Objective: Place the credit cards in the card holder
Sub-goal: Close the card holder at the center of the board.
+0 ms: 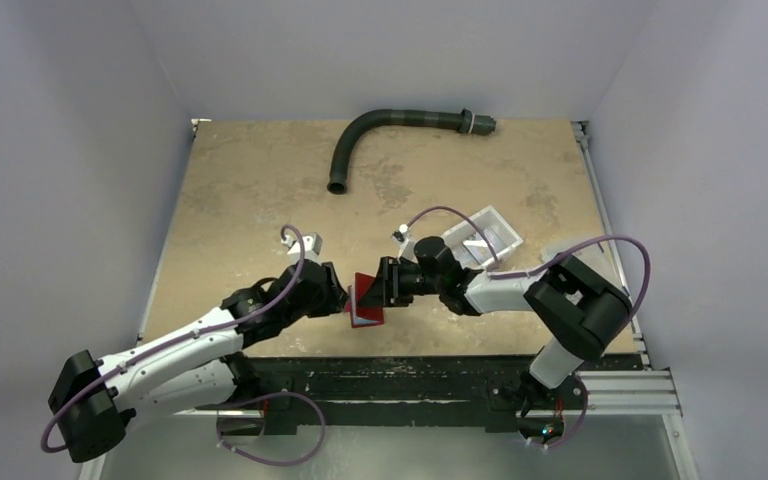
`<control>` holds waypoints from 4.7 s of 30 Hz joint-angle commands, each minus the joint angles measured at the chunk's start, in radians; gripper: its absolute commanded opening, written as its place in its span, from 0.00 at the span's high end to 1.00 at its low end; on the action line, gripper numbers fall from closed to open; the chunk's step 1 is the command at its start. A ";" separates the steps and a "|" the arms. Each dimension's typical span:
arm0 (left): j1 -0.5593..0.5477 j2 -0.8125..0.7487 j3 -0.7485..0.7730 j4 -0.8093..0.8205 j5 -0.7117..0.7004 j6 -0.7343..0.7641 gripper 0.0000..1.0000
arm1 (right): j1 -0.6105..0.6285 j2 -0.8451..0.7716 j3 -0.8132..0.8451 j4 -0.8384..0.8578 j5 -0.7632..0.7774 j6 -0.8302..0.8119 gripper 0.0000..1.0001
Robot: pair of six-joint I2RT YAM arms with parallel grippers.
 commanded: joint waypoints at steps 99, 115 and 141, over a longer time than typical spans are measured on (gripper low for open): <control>0.136 0.333 -0.002 0.574 0.415 0.064 0.94 | -0.106 -0.295 0.120 -0.615 0.241 -0.351 0.52; 0.174 0.541 0.170 0.411 0.484 0.216 1.00 | -0.005 -0.131 0.229 -0.668 0.382 -0.315 0.63; 0.202 0.651 0.131 0.441 0.546 0.190 1.00 | 0.003 -0.133 0.189 -0.558 0.298 -0.262 1.00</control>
